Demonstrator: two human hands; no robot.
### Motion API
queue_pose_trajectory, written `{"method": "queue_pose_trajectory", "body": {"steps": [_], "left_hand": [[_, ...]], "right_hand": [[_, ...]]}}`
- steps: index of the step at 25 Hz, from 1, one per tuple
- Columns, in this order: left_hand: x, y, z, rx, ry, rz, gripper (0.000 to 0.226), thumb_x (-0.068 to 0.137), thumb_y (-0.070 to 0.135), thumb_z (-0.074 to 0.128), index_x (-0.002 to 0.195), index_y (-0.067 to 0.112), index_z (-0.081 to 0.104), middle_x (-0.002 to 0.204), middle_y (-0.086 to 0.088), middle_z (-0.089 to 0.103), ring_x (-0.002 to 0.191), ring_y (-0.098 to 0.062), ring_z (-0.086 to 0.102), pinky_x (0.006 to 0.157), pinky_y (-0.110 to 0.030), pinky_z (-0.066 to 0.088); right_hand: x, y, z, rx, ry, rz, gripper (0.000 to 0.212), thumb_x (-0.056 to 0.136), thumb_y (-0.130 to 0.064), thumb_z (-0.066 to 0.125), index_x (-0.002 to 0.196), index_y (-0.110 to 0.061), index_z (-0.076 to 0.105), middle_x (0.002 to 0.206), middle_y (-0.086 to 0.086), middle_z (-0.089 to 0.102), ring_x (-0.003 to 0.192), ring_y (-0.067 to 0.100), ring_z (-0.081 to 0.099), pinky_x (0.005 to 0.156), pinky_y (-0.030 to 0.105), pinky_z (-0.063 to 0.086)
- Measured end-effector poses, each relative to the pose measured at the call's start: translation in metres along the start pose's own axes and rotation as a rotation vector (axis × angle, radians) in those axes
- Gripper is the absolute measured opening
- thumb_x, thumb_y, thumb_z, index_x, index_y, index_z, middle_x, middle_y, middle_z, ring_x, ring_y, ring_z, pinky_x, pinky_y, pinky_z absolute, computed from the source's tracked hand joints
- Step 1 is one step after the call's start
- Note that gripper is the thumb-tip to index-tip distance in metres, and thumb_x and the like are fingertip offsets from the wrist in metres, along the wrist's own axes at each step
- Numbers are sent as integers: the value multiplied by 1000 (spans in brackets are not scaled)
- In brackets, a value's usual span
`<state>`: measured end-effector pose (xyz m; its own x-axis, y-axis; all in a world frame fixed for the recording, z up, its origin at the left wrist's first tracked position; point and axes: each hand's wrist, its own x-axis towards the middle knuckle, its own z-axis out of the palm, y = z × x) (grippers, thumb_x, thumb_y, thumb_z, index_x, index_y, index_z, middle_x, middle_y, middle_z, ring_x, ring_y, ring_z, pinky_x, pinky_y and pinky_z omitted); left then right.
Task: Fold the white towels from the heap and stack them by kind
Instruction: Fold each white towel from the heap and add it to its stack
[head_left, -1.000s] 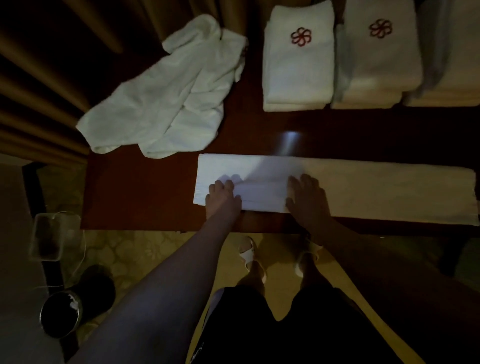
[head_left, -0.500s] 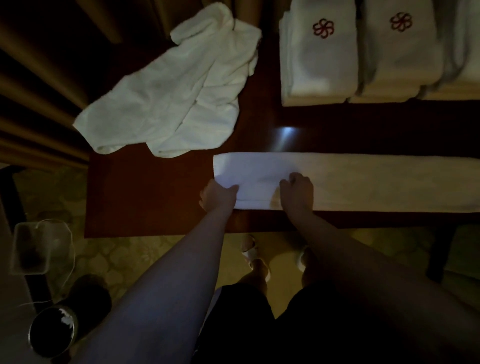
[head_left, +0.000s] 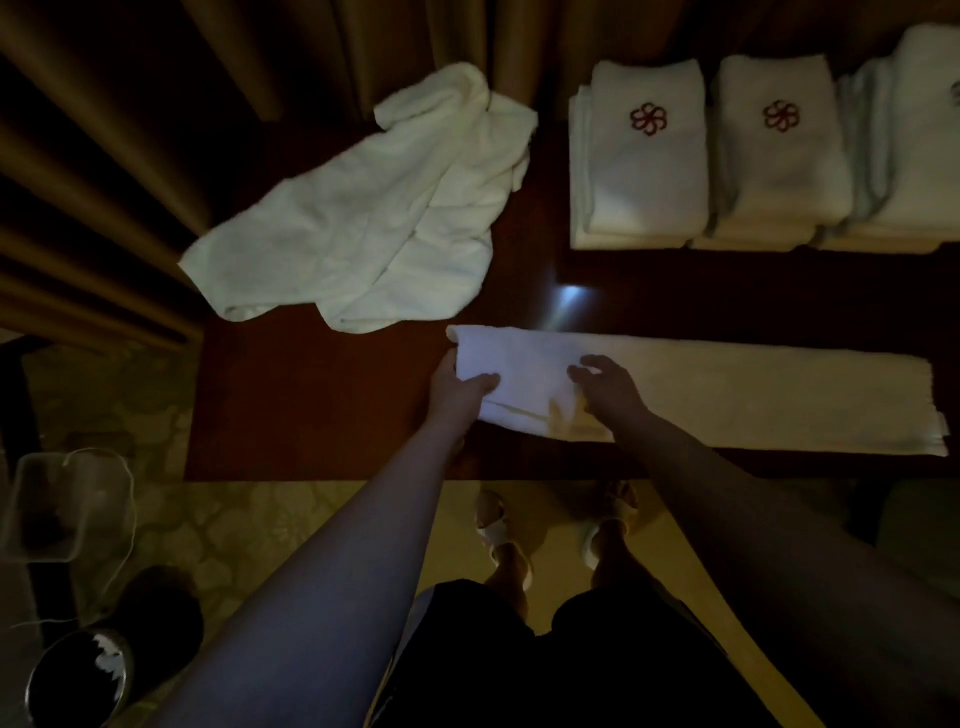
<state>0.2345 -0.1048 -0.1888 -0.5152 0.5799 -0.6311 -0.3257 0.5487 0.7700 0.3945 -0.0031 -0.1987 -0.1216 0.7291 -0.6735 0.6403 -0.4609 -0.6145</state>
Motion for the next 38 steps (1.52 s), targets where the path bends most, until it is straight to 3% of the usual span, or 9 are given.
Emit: {"method": "queue_pose_trajectory", "body": {"steps": [2,5,8,10,15,20,27,33,38], "left_hand": [[-12,14,13,125,-50,134,46,79,5,70,123,13,57,111,-6,66,96,-19,63,79,-31,51],[-30,27,40,250,-153,305,39,78,18,71,116,18,63,109,0,68,97,-15,64,85,-33,52],[-45,37,66,210,-393,214,31,76,33,70,107,34,69,114,-3,68,105,-19,64,92,-40,52],[-49,42,80,134,-456,121,24,74,35,66,96,39,74,115,-2,68,109,-21,62,94,-42,50],[-44,36,116,148,-267,65,18,90,21,60,105,18,69,104,1,68,99,-16,64,90,-41,53],[-24,2,146,534,-163,25,35,92,28,59,120,6,55,122,-13,59,111,-30,57,93,-43,48],[-11,-16,186,551,-59,-23,63,91,38,62,138,4,37,135,-16,50,117,-32,54,92,-41,48],[2,-23,204,629,24,-62,58,88,41,64,131,4,47,126,-15,57,110,-31,58,88,-41,52],[6,-23,203,570,39,-132,55,88,44,64,127,6,54,120,-10,62,103,-29,62,81,-37,54]], "right_hand": [[-19,-19,-2,302,-101,66,37,93,-36,58,120,-11,57,109,13,62,89,24,62,72,34,53],[-38,-35,-12,470,-267,71,51,91,-56,49,119,-15,59,109,9,67,96,20,65,77,33,53],[-46,-38,-37,472,-262,54,68,78,-65,61,122,-13,59,112,9,69,103,24,66,90,45,52],[-43,-32,-58,437,-168,66,67,78,-57,66,125,-9,57,112,12,68,103,29,65,94,52,50],[-33,-4,-115,399,-43,46,44,95,-35,55,129,-7,50,119,13,62,99,26,62,82,41,53],[-13,34,-166,379,51,32,52,92,-34,60,132,-2,51,133,19,55,119,37,54,94,45,48],[30,75,-201,252,27,105,52,96,-31,56,137,-1,47,140,22,47,124,41,48,102,50,42],[53,100,-207,190,91,156,58,89,-24,66,137,-5,39,133,18,49,114,36,54,90,45,50],[51,112,-207,-32,217,-93,45,90,-14,62,131,-5,44,126,18,51,110,32,53,86,36,46]]}}
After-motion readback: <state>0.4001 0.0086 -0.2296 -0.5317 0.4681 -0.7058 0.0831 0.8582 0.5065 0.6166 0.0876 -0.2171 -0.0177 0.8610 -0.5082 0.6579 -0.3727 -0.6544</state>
